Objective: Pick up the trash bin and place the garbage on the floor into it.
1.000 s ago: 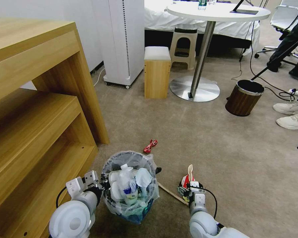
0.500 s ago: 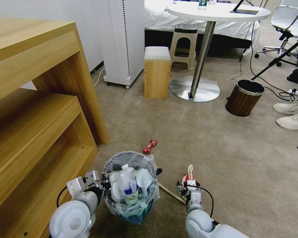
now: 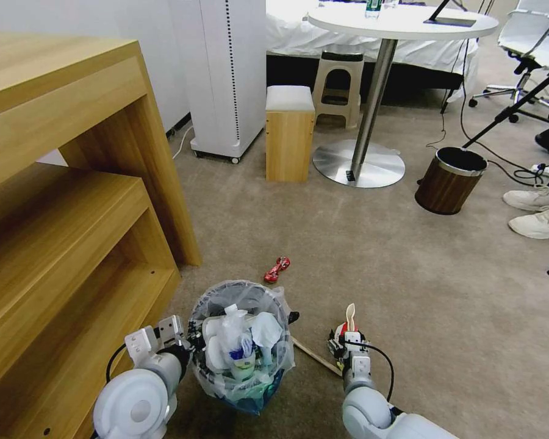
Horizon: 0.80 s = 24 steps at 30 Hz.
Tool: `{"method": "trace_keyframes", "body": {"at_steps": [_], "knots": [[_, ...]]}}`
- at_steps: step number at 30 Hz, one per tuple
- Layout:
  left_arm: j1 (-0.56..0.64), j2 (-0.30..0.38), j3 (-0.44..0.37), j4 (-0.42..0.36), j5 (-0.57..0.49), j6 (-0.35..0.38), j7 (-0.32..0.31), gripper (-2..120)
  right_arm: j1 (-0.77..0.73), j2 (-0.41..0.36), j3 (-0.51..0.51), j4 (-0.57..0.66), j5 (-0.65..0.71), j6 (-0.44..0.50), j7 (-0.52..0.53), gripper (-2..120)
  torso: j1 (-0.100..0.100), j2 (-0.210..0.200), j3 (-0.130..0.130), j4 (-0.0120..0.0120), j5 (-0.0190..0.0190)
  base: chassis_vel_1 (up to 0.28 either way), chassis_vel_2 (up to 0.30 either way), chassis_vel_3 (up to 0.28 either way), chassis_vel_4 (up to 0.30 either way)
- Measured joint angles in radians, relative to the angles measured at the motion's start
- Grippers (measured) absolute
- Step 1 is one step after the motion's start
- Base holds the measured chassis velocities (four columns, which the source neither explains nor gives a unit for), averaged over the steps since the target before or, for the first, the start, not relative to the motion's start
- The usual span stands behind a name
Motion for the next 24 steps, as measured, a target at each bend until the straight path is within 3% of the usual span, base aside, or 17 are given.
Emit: {"method": "trace_keyframes", "body": {"at_steps": [4,7,10,11,14,18,24], "knots": [[0.001,-0.001,0.000,-0.001,0.000,0.000,0.000,0,0.002,0.005,0.003,-0.006,-0.004,0.003,-0.001,68,0.000,0.000,0.000,0.0000,0.0001,0.000,0.000,0.000,0.000],[0.007,-0.003,0.000,-0.007,0.001,0.000,0.000,0,0.001,0.007,0.008,-0.018,-0.007,0.006,-0.003,51,0.000,0.000,0.000,0.0000,0.0000,0.000,0.000,0.000,0.000],[0.010,-0.005,0.002,-0.011,0.002,0.000,0.000,0,0.001,0.007,0.010,-0.024,-0.008,0.011,-0.008,45,0.000,0.000,0.000,0.0000,0.0000,0.000,0.000,0.000,0.000],[0.011,-0.007,0.004,-0.014,0.003,0.000,0.000,0,0.001,0.009,0.012,-0.032,-0.008,0.012,-0.013,36,0.000,0.000,0.000,0.0000,0.0000,0.000,0.000,0.000,0.000],[0.013,-0.009,0.006,-0.016,0.004,0.000,0.000,0,0.001,0.011,0.014,-0.038,-0.009,0.014,-0.016,31,0.000,0.000,0.000,0.0000,0.0001,0.000,0.000,0.000,0.000],[0.016,-0.011,0.008,-0.018,0.006,0.000,0.002,0,0.001,0.016,0.015,-0.057,-0.020,0.024,-0.024,11,0.000,0.000,0.000,0.0000,0.0000,0.000,0.000,0.000,0.000],[0.017,-0.011,0.009,-0.021,0.007,0.000,0.003,0,0.000,0.016,0.018,-0.068,-0.028,0.034,-0.029,0,0.000,0.000,0.000,0.0000,0.0000,0.000,0.000,0.000,0.000]]}}
